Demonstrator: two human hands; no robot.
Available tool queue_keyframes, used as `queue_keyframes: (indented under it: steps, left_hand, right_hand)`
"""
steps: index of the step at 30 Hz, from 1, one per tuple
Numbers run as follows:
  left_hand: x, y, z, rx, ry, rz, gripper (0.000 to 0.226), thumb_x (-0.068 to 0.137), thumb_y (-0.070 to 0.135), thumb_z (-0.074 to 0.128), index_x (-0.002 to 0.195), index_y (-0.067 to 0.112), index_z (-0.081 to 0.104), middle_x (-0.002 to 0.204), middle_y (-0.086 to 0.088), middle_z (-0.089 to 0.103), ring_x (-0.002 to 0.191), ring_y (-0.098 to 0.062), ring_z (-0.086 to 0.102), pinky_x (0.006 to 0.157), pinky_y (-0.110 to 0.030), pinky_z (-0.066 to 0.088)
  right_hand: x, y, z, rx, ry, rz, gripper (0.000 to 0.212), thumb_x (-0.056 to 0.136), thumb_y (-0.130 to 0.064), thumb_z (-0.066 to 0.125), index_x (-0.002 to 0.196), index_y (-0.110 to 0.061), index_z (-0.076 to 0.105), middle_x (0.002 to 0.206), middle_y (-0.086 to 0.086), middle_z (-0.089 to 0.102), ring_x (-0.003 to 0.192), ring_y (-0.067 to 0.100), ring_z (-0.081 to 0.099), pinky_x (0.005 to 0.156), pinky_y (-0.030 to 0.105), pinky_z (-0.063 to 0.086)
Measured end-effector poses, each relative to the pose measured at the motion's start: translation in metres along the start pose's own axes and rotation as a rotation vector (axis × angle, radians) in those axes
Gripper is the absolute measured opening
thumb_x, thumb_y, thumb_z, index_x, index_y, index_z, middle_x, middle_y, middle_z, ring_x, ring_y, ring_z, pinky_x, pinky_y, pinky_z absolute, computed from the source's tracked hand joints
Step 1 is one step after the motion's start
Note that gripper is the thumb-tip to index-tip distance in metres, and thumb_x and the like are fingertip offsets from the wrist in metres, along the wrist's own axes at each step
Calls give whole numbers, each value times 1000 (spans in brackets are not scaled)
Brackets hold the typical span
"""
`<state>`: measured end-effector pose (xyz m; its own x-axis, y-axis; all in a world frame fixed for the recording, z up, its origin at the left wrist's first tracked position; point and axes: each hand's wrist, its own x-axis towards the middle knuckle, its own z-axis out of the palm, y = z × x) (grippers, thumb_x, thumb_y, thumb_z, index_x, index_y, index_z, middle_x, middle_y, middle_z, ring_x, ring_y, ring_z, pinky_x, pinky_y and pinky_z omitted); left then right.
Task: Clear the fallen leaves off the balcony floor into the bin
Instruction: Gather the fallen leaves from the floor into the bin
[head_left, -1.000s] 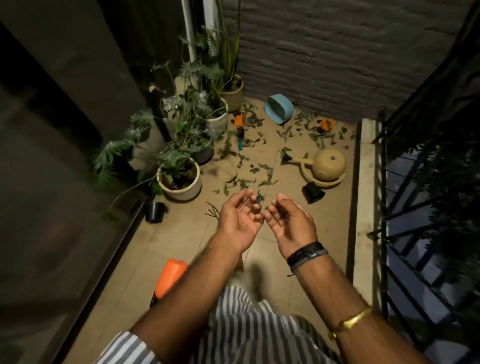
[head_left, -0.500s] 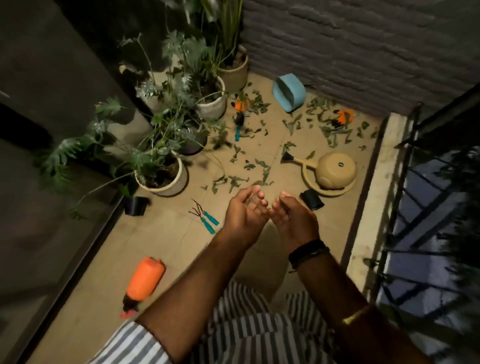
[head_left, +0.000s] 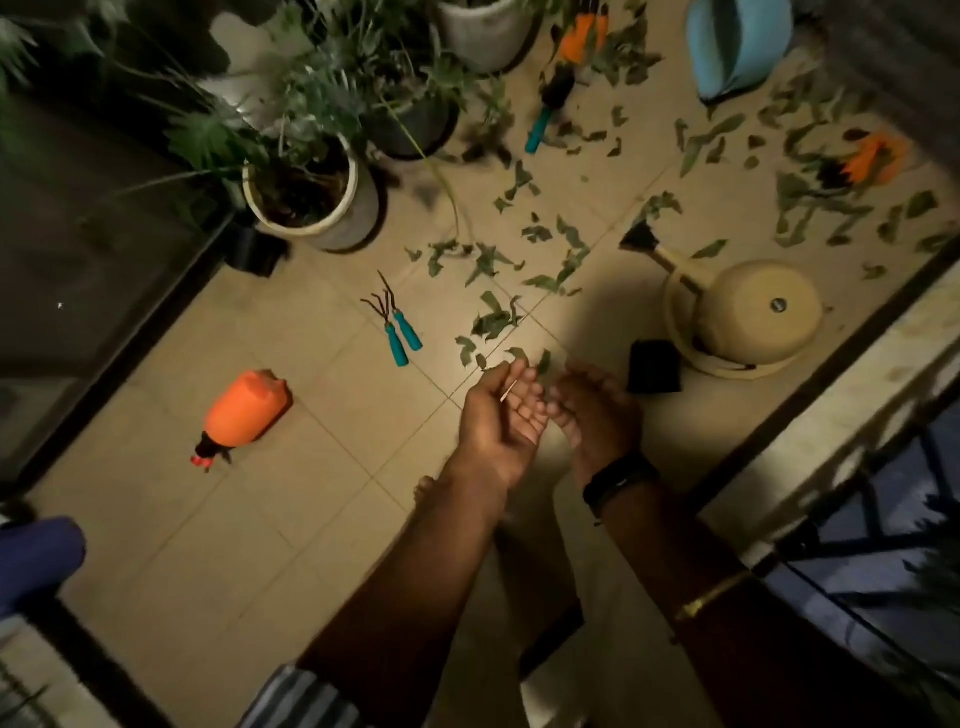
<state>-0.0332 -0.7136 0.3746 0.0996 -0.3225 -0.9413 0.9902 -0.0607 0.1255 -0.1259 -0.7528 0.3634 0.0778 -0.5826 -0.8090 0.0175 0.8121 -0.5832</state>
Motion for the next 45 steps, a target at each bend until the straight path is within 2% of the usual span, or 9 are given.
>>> queue_keyframes:
  steps: [7, 11, 19, 22, 27, 32, 36, 40, 45]
  left_hand:
    - [171, -14, -66, 130, 124, 40, 19, 96, 22, 54, 104, 11, 68, 80, 0, 69, 70, -13, 63, 99, -39, 48]
    - [261, -29, -112, 203, 222, 8, 17, 98, 20, 53, 107, 11, 64, 79, 1, 67, 70, -12, 64, 72, -26, 52]
    - [395, -53, -164, 206, 142, 8, 21, 102, 25, 49, 108, 11, 63, 88, -3, 66, 82, -15, 65, 81, -28, 53]
    - [425, -61, -177, 237, 134, 4, 26, 102, 26, 49, 113, 7, 62, 90, -4, 65, 81, -15, 63, 79, -28, 52]
    - [437, -64, -184, 335, 139, 30, 36, 101, 23, 50, 134, 13, 57, 119, -6, 64, 115, -20, 60, 100, -37, 48]
    - [420, -51, -150, 432, 151, -1, 21, 102, 23, 48, 109, 14, 66, 102, -6, 69, 94, -20, 66, 89, -38, 53]
    - [424, -33, -141, 509, 275, 32, 21, 101, 10, 48, 110, 3, 66, 81, -5, 69, 69, -15, 67, 59, -22, 55]
    - [435, -19, -151, 531, 357, 44, 32, 102, 7, 45, 73, 8, 57, 73, -7, 55, 66, -15, 54, 72, -26, 48]
    - [447, -21, -173, 363, 305, 94, 24, 100, 14, 48, 81, 12, 62, 74, -5, 61, 73, -19, 60, 80, -36, 50]
  right_hand:
    - [150, 105, -8, -194, -86, 13, 27, 86, 4, 64, 111, -4, 69, 92, 7, 74, 79, 16, 72, 61, 25, 56]
    - [249, 175, -23, -350, -163, 119, 30, 88, 5, 64, 116, -3, 68, 100, 12, 73, 91, 28, 72, 68, 29, 59]
    - [424, 269, -24, -1240, -33, -368, 27, 90, -23, 60, 115, -13, 67, 113, 10, 67, 103, 27, 62, 79, 30, 44]
    - [457, 293, -21, -1336, -25, -425, 38, 89, -18, 57, 127, -12, 56, 126, 17, 51, 107, 34, 53, 80, 36, 41]
    - [459, 305, -36, -1170, 18, -446, 15, 88, -9, 63, 101, -6, 70, 105, 15, 67, 99, 33, 63, 85, 40, 50]
    - [392, 292, -30, -934, -152, -356, 15, 89, -16, 72, 102, -15, 64, 79, -16, 60, 68, -4, 59, 57, 7, 46]
    - [375, 284, -21, -832, -381, -509, 23, 87, -7, 71, 107, -15, 63, 91, -13, 68, 83, 4, 67, 68, 19, 55]
    - [417, 275, 2, -1090, -233, -719, 27, 90, -14, 60, 117, -16, 66, 106, 2, 64, 91, 14, 61, 75, 31, 54]
    - [488, 292, 6, -1537, -444, -838, 32, 94, -9, 55, 124, -8, 65, 127, 18, 54, 103, 37, 60, 84, 40, 51]
